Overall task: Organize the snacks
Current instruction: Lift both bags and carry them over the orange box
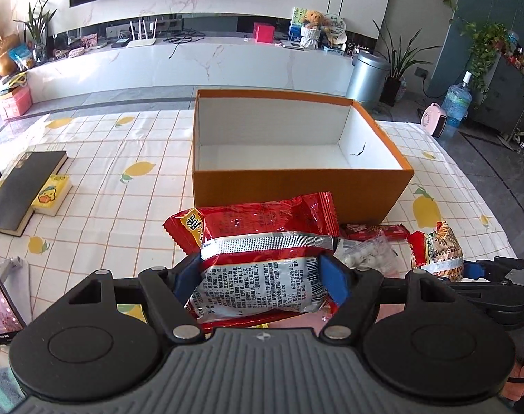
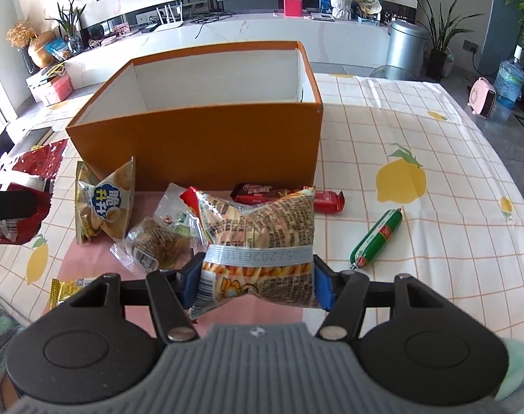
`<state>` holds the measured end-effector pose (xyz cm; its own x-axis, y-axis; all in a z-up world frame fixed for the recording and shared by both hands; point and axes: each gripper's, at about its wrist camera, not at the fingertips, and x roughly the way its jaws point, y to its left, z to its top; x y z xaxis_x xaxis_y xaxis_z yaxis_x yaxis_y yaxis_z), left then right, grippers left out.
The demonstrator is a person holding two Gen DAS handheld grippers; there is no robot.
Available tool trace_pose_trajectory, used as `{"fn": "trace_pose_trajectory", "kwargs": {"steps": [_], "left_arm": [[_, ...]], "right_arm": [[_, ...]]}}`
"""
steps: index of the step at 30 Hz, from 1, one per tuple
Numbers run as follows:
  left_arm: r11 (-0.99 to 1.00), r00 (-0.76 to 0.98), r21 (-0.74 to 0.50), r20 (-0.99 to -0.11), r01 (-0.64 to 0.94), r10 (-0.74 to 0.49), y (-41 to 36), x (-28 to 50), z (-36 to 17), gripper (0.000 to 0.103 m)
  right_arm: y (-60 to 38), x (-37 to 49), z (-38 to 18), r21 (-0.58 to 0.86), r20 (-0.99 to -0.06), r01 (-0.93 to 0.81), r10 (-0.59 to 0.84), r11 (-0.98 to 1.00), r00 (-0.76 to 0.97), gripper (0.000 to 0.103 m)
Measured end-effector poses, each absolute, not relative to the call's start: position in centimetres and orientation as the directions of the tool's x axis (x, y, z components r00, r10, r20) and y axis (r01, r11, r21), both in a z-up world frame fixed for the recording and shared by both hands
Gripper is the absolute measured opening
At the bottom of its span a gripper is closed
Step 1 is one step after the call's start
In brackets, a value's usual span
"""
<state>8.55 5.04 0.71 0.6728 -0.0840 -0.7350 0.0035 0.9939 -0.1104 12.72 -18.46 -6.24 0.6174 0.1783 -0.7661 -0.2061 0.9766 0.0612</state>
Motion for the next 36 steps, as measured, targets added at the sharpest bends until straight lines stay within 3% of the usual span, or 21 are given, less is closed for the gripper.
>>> {"fn": "trace_pose_trajectory", "kwargs": {"steps": [16, 36], "left_arm": [[0.997, 0.732, -0.014, -0.678, 0.082, -0.07, 3.5, 15.2, 4.3, 0.084], [0.991, 0.568, 0.048, -0.822, 0.125, -0.032, 4.1, 26.3, -1.7, 0.084]], "right_arm": [[-15.7, 19.1, 0.0, -0.068, -0.699, -0.325, 0.188, 0.943, 0.69, 0.06], [-11.3, 33.8, -4.6, -0.142, -0.83, -0.454, 0.145, 0.88, 0.539, 0.06]]}}
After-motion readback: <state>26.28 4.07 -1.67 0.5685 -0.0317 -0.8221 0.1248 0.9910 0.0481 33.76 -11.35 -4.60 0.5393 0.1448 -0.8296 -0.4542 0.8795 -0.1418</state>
